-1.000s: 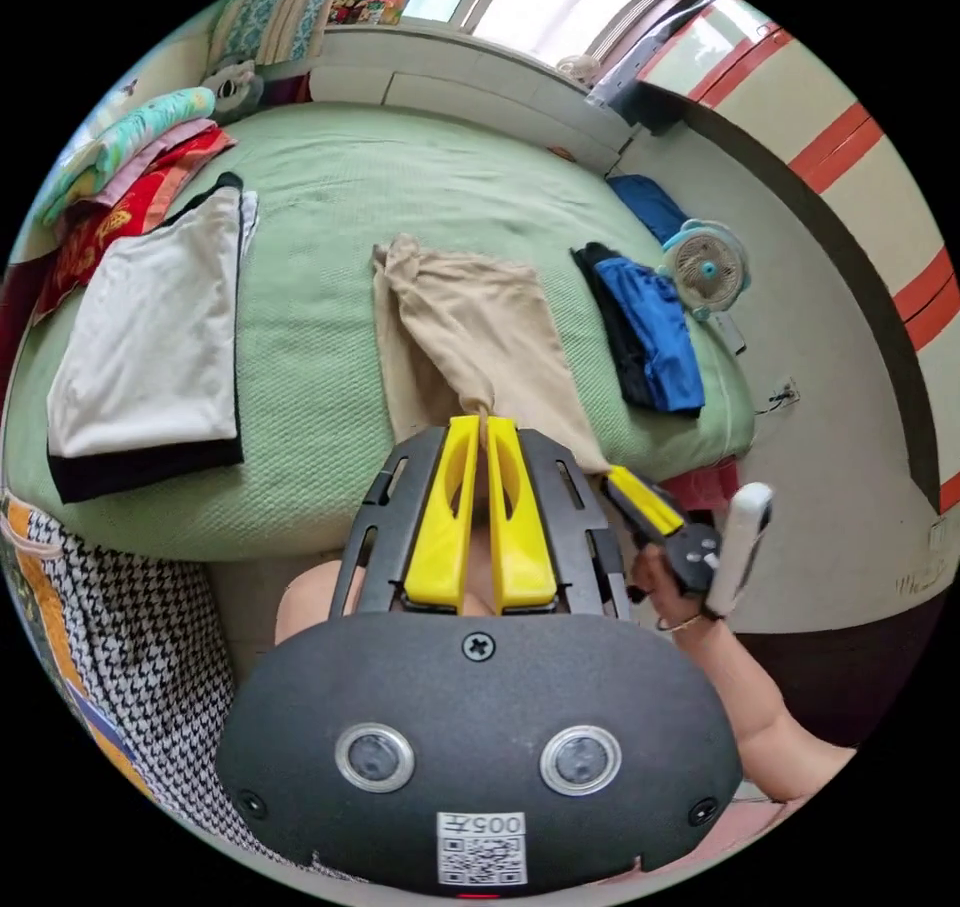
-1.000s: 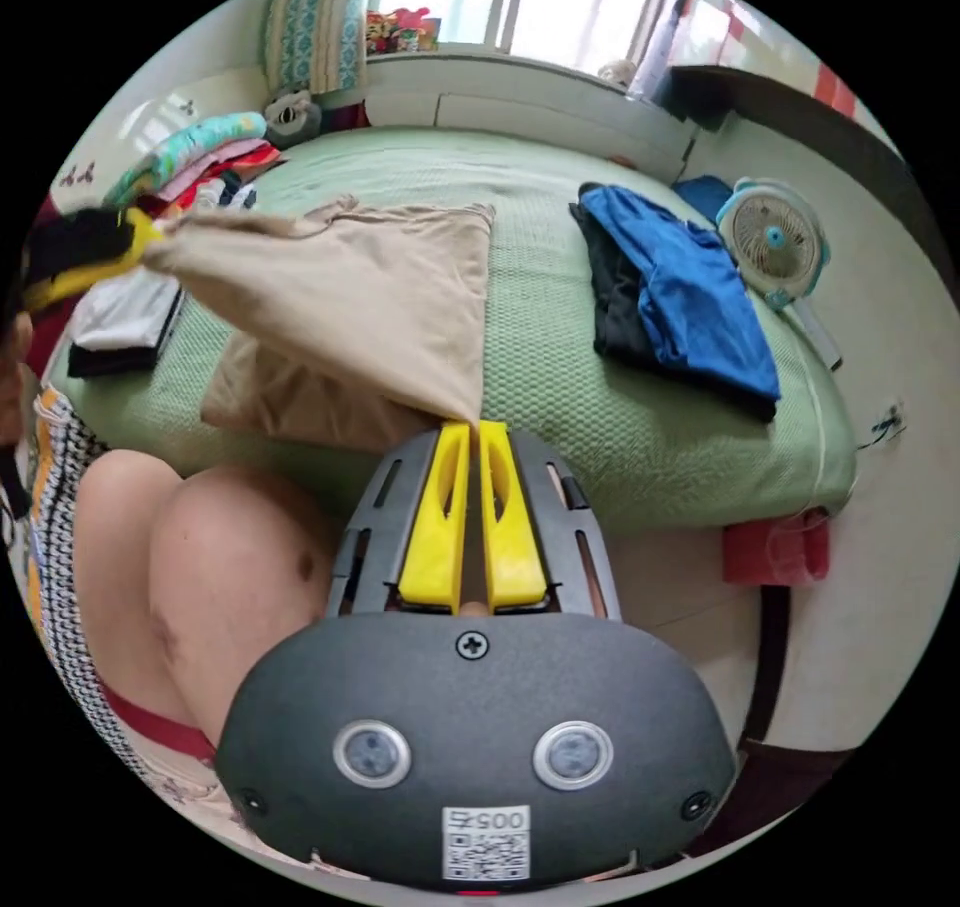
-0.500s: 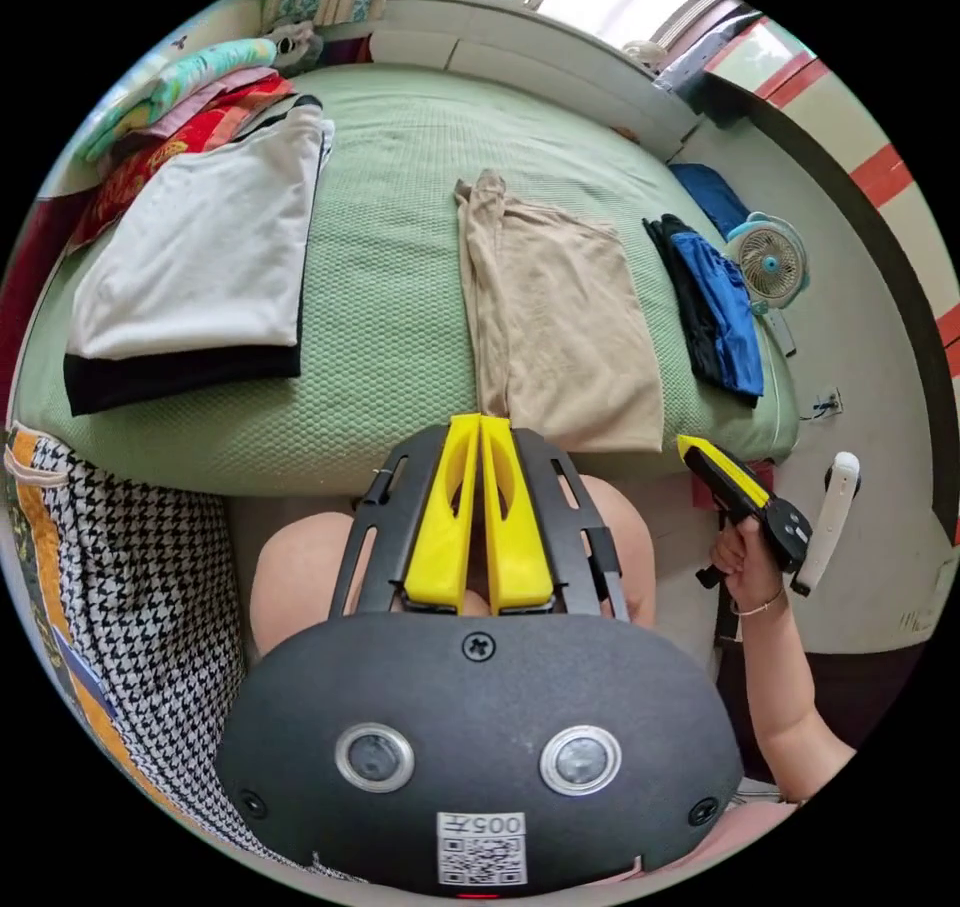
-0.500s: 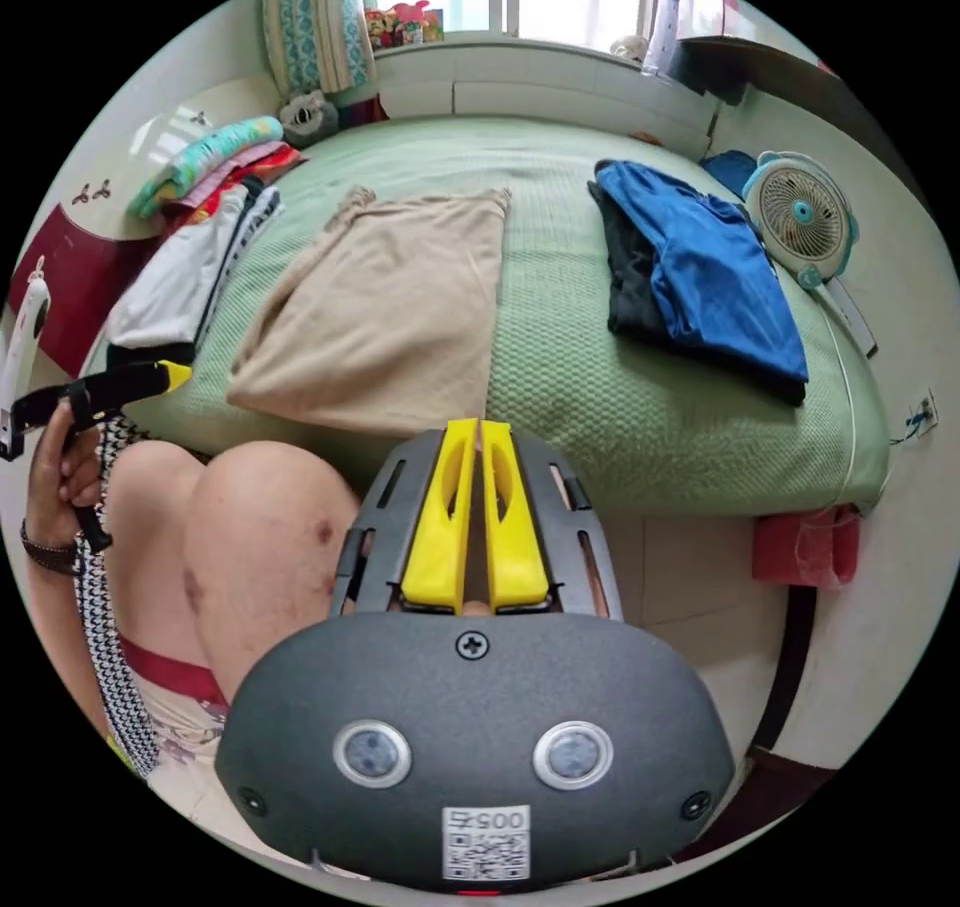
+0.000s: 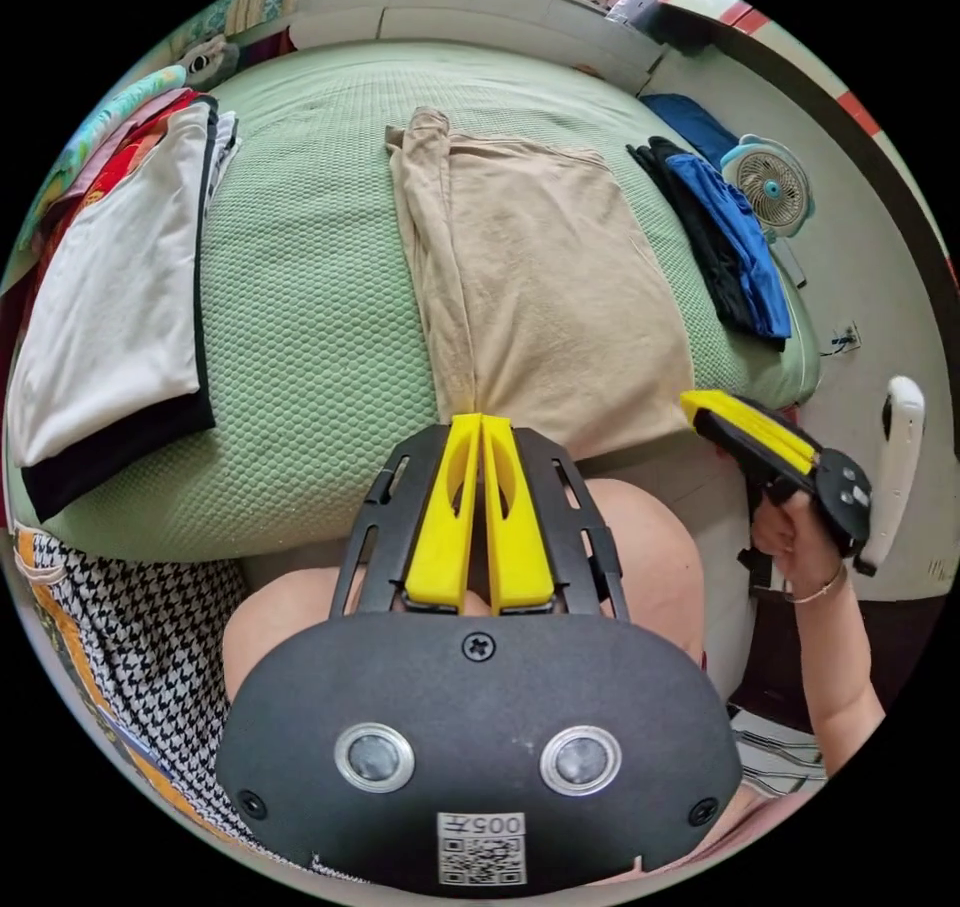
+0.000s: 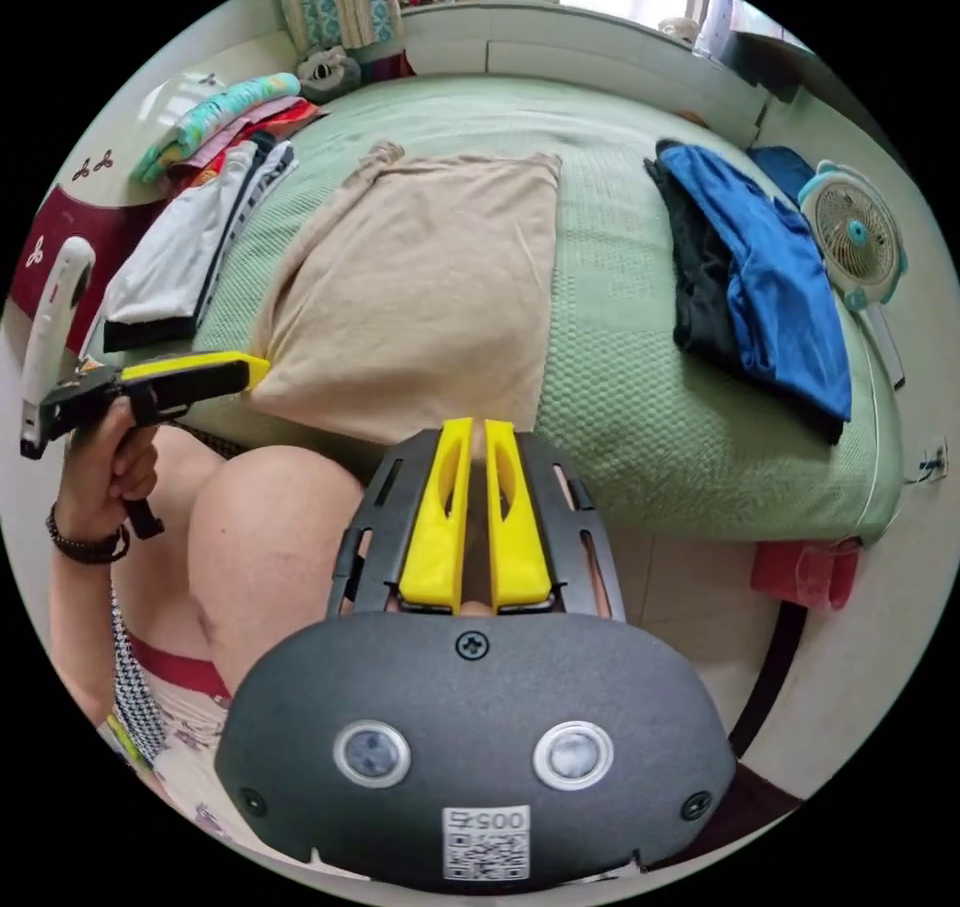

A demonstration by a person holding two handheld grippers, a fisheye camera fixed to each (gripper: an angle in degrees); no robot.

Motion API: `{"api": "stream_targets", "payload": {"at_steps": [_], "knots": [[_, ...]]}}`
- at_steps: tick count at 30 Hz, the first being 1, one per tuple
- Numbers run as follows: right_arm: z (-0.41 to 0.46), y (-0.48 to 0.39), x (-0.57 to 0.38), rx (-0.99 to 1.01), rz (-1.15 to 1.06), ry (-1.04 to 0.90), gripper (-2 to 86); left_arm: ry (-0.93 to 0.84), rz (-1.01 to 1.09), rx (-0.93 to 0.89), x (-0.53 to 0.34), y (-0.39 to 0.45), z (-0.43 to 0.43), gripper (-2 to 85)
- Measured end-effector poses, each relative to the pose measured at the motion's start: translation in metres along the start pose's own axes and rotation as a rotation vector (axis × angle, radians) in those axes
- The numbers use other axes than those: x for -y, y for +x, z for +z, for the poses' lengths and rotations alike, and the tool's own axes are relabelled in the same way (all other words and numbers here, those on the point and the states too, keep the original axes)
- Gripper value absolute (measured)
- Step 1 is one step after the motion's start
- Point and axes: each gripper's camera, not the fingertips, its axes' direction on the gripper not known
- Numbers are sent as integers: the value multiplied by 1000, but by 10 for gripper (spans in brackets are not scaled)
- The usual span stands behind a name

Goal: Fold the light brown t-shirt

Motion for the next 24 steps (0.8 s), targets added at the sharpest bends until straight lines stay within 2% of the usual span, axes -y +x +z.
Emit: {"api": "stream_targets", "payload": {"at_steps": [2, 8, 16, 19, 21, 24], "knots": [[-14, -3, 24, 33, -18, 74, 33, 14, 11, 8, -4, 0, 5, -6], [0, -27, 138, 94, -45, 122, 51, 36, 51, 8, -12, -5, 13, -7], [69, -64, 266, 40, 36, 58, 46, 9, 68, -79, -12, -26, 19, -7], [95, -89, 300, -26, -53, -49, 44, 17, 76, -97, -14, -32, 20, -7], [96, -101, 316, -40, -95, -45, 40, 18, 77, -114, -15, -36, 20, -7], [78, -103, 338, 89, -73, 28, 37, 17, 95, -137, -15, -42, 21, -7]]}}
